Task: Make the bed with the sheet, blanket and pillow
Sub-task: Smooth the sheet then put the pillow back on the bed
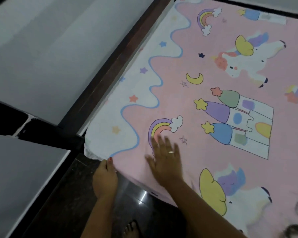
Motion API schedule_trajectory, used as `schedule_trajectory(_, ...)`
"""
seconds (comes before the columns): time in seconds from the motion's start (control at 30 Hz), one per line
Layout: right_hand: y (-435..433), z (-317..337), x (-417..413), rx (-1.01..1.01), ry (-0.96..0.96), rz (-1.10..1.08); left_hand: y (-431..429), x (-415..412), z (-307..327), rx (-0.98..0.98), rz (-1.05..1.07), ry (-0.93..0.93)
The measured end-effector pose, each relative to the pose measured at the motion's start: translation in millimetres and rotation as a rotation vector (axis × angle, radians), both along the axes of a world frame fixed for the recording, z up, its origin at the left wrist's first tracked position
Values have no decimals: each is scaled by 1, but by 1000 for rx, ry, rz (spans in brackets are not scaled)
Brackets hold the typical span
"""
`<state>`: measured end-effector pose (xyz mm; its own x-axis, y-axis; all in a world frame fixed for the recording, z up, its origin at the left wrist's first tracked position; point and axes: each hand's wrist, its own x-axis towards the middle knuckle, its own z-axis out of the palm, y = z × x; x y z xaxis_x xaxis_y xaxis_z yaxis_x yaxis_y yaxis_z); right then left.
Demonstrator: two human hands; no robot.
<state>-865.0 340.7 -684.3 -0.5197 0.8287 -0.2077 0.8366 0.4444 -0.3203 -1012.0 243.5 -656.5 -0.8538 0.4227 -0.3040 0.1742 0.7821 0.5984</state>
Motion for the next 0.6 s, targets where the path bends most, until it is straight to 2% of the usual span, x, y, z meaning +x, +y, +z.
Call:
schedule_trajectory(0.13,-27,17,-56,-84,65,345,-10,-18,5,31,-69,-16)
schedule_trajectory(0.23,-21,33,-77,-182,269,449,-15,-33,3,45,-135,-83)
schedule_trajectory(0.33,-1,27,-69,-97,307,177,-15,-42,5,112,-93,-152)
schedule_trajectory(0.43,10,8,-50,37,76,-152,-11,-52,7,223,64,-344)
schedule_trajectory(0.53,-9,4,-69,43,-15,-245,-6,-75,-4,319,223,-520)
schedule_trajectory(0.6,-28,6,-96,39,9,-180,-1,-92,-17,292,342,-607)
